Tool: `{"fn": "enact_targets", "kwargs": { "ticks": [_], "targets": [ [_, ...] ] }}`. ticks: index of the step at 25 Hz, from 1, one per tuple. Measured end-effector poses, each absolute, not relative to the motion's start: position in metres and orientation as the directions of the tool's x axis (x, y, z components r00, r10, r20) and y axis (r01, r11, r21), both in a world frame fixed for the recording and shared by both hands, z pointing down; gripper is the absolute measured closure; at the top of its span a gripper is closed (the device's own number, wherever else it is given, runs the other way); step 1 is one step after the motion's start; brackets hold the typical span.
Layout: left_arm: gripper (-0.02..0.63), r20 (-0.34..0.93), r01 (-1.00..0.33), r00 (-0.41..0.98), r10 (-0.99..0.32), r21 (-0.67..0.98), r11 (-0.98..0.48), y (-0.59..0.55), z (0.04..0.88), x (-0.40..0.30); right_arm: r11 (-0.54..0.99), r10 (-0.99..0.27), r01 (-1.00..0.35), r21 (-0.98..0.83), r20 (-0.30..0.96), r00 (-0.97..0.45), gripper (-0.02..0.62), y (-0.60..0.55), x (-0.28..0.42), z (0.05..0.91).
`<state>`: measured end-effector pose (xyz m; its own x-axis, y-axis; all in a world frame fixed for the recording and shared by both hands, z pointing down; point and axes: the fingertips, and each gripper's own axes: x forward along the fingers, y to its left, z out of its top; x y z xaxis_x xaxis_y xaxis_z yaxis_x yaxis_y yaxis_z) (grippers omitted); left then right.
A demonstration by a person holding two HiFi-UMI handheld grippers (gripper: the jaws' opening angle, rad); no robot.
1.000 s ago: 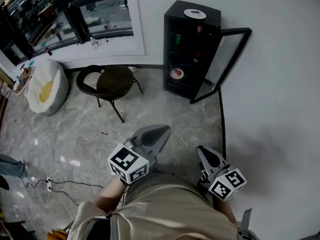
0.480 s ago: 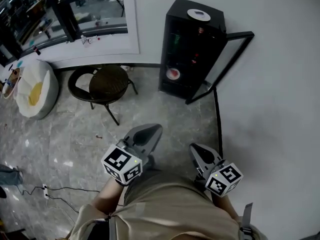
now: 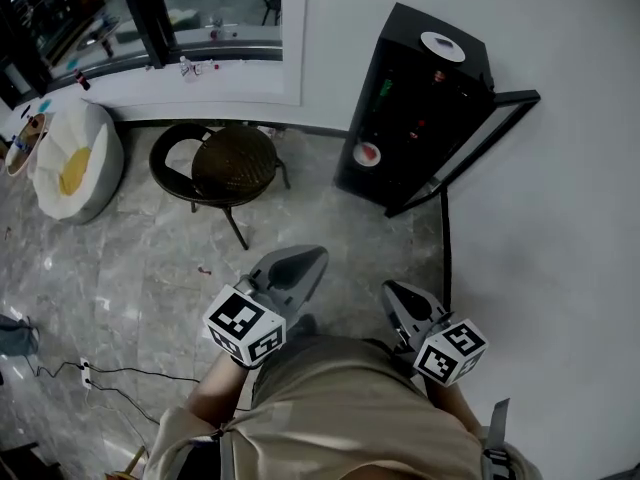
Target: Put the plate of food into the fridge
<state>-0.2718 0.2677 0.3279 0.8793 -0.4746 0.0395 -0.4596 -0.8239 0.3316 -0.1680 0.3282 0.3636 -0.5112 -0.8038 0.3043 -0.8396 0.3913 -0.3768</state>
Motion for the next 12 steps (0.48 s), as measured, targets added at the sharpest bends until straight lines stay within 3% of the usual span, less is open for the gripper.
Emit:
{"fn": "enact_targets", "kwargs": {
  "ticks": [12],
  "targets": [
    [0.594,0.063,-0.549,0.818,-0.572,0.38,-0.744,0.229,0.345,-0.319,0.462,-0.724,-0.805,-0.372,0.367,-0.585,0.569,0.283,-0.201,0.378]
  ]
}}
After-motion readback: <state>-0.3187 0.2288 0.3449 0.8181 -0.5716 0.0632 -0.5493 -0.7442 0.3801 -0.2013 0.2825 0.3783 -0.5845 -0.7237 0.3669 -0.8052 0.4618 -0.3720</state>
